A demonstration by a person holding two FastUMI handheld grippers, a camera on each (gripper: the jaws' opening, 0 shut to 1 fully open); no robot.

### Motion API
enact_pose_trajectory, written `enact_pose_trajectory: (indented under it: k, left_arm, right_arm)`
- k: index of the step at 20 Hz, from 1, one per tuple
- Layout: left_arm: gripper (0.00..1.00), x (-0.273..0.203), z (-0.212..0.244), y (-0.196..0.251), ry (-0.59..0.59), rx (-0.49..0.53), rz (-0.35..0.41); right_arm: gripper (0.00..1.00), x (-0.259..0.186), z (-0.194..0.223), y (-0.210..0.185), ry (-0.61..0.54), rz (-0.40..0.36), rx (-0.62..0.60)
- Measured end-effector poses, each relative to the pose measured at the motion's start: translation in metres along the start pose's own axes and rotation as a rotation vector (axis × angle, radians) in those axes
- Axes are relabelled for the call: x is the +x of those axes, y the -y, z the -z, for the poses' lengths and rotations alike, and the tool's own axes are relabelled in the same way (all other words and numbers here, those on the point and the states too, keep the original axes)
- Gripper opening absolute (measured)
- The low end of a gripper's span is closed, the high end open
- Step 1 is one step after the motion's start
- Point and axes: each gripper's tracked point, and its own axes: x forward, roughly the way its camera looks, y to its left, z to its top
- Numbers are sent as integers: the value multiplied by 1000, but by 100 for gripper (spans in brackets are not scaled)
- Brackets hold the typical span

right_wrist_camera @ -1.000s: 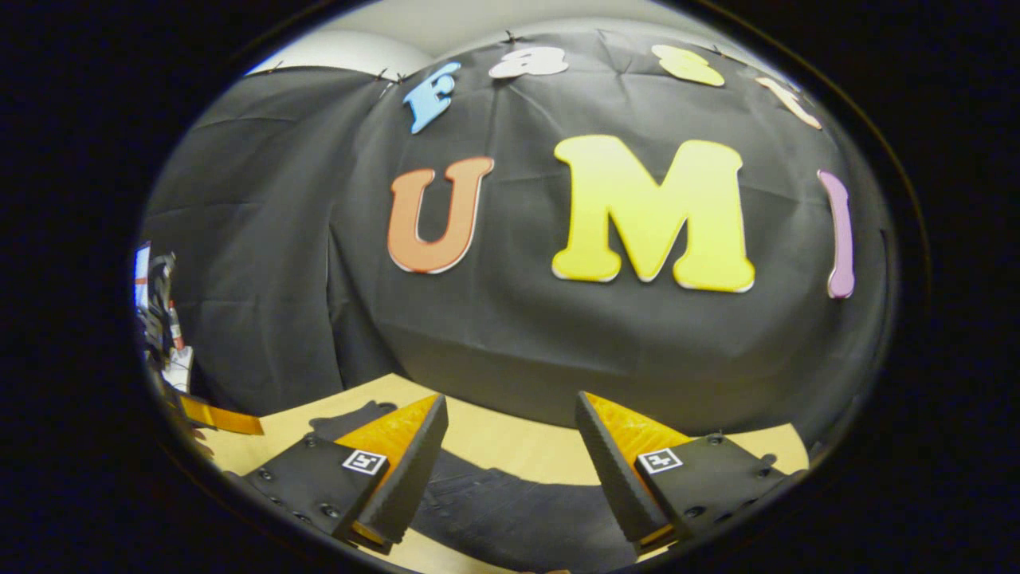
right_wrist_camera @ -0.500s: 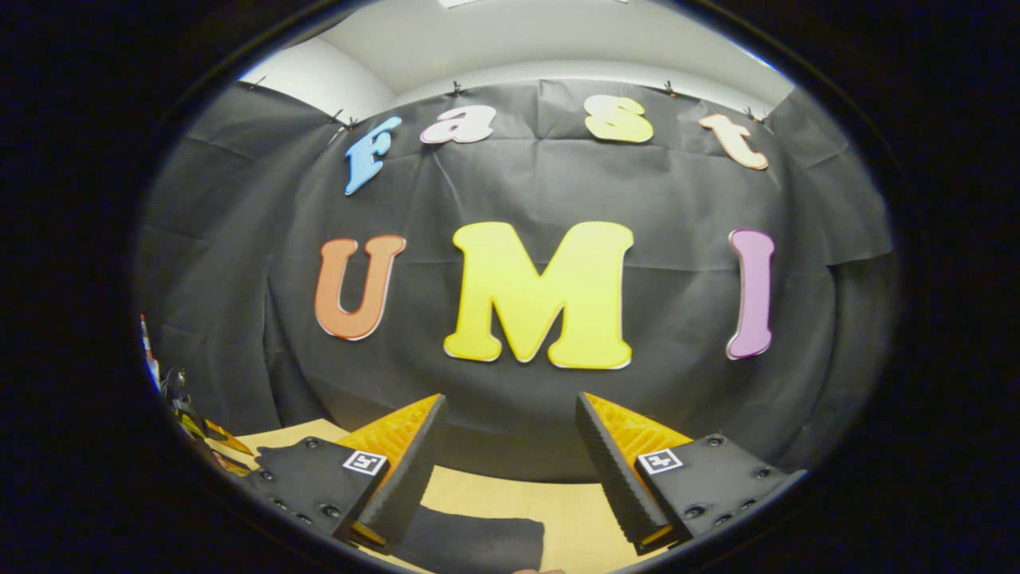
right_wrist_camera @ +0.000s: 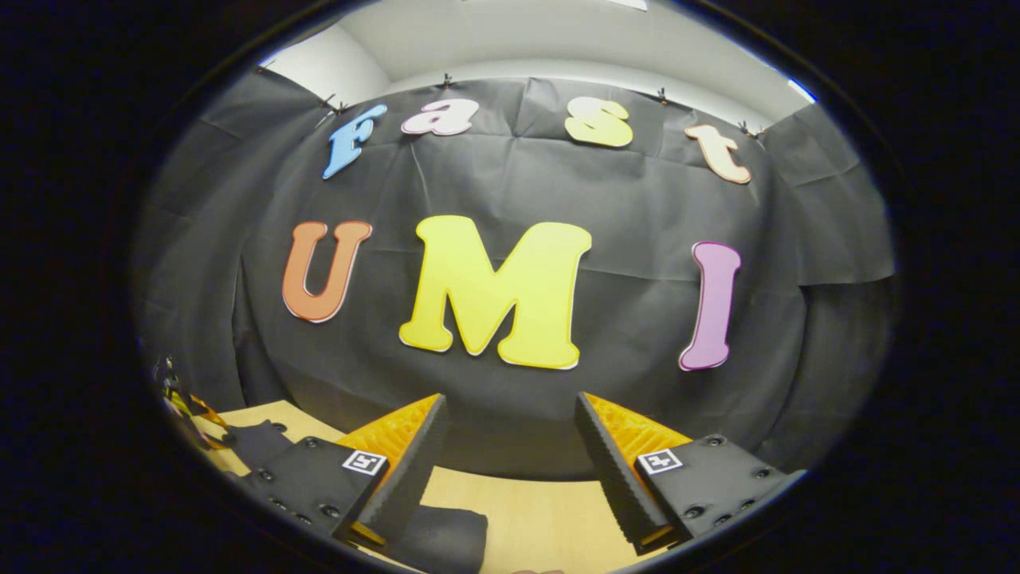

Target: Grasp the waist and the cuffs of the jeans and fold them to make the two legs overlap; first hold the waist and fold one-third of the jeans toward the cuffs, then hold the cuffs and fold the remaining one-third in the same direction to finish folding.

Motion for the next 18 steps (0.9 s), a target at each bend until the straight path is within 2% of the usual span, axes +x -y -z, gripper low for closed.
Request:
enact_pose_trajectory:
  k: [4, 6, 7, 9, 10, 12, 13, 15, 18]
  left_arm:
    - [97, 16, -9, 11, 24, -91, 40]
    - [95, 24, -6, 16, 26, -106, 49]
    - [94, 31, -4, 14, 16, -94, 25]
    - [51, 40, 1, -7, 8, -49, -54]
    - [29, 42, 2, -10, 11, -52, -60]
    - [14, 40, -1, -7, 15, -42, -64]
    - [11, 40, -1, -8, 17, -36, -66]
    - [7, 40, -1, -8, 27, -14, -73]
    - [4, 36, -1, -5, 51, 122, -92]
  right_arm:
    - [96, -2, -3, 9, -5, 15, -19]
    - [96, -4, -5, 15, -6, 26, -30]
    - [98, -5, -6, 17, -10, 30, -36]
    - [96, -7, -4, 23, -18, 38, -43]
    - [96, -9, -5, 25, -18, 42, -44]
    - [96, -12, -7, 31, -13, 50, -46]
    - [99, -12, -8, 33, -12, 54, -51]
    - [98, -12, -8, 35, -15, 54, -52]
    - [98, -14, -8, 37, -20, 54, -47]
